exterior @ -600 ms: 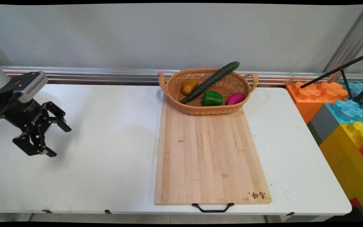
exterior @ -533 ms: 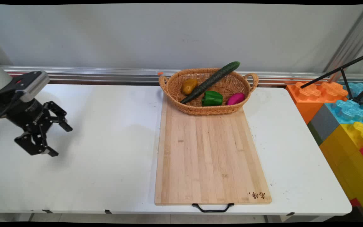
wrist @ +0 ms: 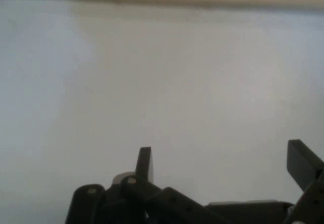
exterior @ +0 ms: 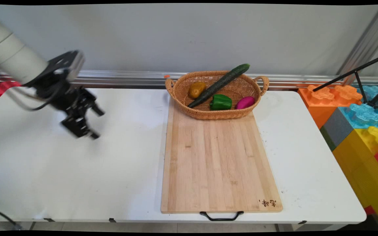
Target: Pick up the potato from the vegetable basket
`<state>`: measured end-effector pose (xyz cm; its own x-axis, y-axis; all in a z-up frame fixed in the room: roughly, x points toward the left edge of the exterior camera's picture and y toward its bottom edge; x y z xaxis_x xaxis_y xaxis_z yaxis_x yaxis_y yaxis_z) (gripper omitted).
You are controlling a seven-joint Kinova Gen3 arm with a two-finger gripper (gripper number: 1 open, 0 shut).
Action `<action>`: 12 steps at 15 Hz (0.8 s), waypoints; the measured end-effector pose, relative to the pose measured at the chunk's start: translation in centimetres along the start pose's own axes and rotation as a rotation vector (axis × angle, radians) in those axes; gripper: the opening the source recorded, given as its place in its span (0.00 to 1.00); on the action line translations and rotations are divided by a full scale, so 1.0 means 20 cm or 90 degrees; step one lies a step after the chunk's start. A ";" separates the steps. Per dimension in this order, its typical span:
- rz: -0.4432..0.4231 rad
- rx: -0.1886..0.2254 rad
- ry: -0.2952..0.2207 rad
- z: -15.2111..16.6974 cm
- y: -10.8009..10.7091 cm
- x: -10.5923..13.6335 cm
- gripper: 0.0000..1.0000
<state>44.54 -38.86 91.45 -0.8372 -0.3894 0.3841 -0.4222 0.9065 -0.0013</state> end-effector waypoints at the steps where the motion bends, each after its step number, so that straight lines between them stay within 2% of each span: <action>1: -0.014 0.010 0.004 0.01 -0.02 0.05 1.00; 3: -0.062 0.041 0.024 0.04 -0.10 0.22 1.00; 8: -0.138 0.100 0.070 0.16 -0.28 0.57 1.00; 12: -0.182 0.139 0.103 0.26 -0.41 0.77 1.00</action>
<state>33.23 -53.19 92.52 -0.6173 -0.5741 0.5379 -0.7086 0.7028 -0.0631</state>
